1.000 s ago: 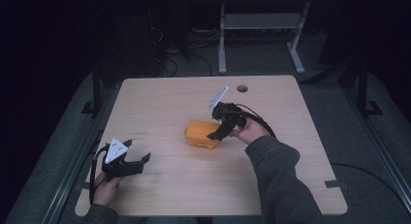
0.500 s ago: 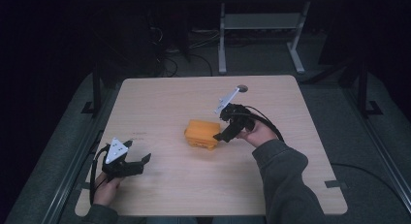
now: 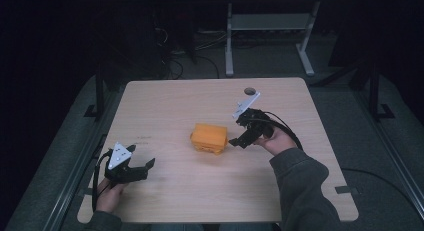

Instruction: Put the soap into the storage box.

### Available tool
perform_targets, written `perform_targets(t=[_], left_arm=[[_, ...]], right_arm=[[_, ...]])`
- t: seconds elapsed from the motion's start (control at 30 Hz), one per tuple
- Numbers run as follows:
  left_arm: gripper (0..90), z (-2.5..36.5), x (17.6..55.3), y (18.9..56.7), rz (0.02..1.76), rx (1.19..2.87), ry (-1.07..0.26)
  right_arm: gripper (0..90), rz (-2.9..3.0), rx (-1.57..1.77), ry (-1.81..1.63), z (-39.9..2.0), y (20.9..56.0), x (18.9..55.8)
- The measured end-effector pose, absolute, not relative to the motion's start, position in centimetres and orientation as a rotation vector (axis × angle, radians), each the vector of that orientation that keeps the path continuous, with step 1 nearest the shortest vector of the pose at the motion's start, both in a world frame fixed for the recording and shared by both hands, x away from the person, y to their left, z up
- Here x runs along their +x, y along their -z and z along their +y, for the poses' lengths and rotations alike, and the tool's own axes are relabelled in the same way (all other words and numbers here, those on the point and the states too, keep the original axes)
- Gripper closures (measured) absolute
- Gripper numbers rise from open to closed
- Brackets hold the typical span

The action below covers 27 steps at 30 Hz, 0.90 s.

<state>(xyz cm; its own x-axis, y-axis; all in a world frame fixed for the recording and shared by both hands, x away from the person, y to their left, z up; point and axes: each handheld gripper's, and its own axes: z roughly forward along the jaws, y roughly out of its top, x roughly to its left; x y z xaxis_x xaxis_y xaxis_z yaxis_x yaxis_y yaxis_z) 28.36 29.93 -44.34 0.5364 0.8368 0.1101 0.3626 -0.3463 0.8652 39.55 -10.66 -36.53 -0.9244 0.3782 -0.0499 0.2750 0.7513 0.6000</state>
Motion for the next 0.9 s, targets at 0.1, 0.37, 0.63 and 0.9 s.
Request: perform_targets(t=[0.1, 0.37, 0.63, 0.9], left_arm=[[14.0, 29.9, 28.4, 44.4, 0.980, 1.933, -0.709], [14.0, 29.9, 28.4, 44.4, 0.981, 1.933, -0.709], [14.0, 30.0, 28.3, 44.4, 0.988, 1.920, -0.709], [14.0, 30.0, 28.3, 44.3, 0.997, 1.917, -0.722]], right_arm=[[18.5, 2.776, 0.525, -0.908, -10.9, 36.5, 39.5], [18.5, 2.766, 0.551, -0.920, -11.8, 36.8, 38.9], [18.7, 2.761, 0.589, -0.910, -13.3, 37.4, 38.2], [18.8, 2.763, 0.639, -0.910, -14.8, 38.6, 37.4]])
